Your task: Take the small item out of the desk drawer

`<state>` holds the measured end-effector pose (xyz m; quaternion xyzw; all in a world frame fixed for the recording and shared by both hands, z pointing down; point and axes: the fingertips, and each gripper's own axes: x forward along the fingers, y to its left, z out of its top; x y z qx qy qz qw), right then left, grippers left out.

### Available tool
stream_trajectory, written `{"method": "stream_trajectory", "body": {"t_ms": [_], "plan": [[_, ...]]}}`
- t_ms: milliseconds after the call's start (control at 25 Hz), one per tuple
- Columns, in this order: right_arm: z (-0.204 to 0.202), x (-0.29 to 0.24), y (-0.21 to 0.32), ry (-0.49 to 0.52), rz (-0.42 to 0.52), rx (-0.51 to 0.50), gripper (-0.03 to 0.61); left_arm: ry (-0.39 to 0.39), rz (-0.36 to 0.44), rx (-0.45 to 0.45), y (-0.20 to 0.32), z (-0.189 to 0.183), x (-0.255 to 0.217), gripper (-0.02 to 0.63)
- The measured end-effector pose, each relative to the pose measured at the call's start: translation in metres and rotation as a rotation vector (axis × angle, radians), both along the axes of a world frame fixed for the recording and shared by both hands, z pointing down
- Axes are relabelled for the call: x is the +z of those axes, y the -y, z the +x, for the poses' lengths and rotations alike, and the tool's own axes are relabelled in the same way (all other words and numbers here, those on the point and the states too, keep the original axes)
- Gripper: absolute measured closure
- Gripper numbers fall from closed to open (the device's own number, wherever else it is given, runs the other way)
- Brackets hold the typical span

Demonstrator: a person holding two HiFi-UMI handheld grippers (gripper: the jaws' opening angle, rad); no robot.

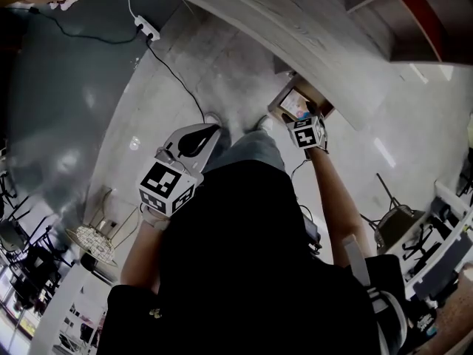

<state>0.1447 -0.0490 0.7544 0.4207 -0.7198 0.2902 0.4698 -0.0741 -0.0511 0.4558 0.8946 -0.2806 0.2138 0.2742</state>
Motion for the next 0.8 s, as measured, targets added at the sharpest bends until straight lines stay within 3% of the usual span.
{"method": "stream_trajectory", "body": {"t_ms": [440,800], "plan": [[0.01,0.057,-0.001,-0.151,-0.064,-0.157,0.178,0.034,-0.065,-0.042,-0.016,-0.012,0.023,0.604],[0.023,0.089,0.006,-0.244,-0.096,-0.184,0.169,0.056,-0.112,-0.087,-0.022,-0.028,0.043,0.604]]}}
